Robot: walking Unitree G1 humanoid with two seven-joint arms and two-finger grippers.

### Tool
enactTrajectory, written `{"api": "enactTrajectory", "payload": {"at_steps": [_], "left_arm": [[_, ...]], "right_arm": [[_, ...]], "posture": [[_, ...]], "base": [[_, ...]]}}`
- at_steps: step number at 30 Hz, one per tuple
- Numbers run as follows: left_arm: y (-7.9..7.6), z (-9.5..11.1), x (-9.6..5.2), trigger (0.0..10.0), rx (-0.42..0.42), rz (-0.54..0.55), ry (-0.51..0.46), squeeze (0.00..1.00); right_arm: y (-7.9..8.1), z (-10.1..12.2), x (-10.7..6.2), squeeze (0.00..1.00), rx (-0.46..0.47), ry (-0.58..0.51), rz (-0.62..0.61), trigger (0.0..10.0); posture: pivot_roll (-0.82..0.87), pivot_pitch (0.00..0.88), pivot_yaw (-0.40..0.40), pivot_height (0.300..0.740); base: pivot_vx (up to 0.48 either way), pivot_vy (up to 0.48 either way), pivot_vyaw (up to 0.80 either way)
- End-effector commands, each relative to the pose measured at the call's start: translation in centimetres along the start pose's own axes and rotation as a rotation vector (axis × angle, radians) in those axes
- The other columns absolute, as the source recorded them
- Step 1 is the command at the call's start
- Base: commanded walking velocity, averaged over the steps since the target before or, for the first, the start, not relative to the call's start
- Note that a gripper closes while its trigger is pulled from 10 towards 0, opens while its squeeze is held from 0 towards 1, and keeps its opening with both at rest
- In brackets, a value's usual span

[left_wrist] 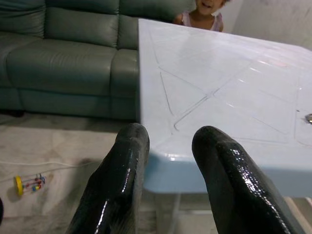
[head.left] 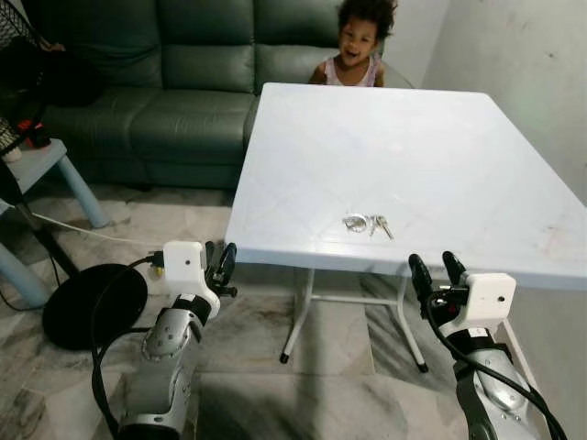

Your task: Hang keys on a hook

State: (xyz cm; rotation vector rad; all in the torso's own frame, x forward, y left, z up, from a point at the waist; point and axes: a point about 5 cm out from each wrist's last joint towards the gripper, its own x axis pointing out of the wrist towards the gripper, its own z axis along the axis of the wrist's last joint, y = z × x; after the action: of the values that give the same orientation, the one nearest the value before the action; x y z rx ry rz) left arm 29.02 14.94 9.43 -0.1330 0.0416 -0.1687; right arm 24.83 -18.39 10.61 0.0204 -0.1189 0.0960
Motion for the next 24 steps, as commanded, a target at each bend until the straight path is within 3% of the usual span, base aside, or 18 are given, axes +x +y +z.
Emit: {"api": "enactTrajectory", "payload": {"at_steps": [1, 24], "left_arm": [[-0.36, 0.11, 0.29, 10.0, 0.007, -0.013, -0.003, 0.0], [-0.56, 0.02, 0.14, 10.0, 0.001, -0.015, -0.004, 0.0]], "right_arm": [[-0.19, 0.13, 0.0, 0.0, -0.005, 0.001, -0.001, 10.0], [0.03, 0.01, -0.02, 0.0, -0.018, 0.008, 0.025, 10.0]], "posture": [[0.06, 0.0, -0.022, 0.74], [0.07, 0.0, -0.024, 0.74]], "base": [[0.292, 0.0, 0.0], [0.291, 0.0, 0.0]]}}
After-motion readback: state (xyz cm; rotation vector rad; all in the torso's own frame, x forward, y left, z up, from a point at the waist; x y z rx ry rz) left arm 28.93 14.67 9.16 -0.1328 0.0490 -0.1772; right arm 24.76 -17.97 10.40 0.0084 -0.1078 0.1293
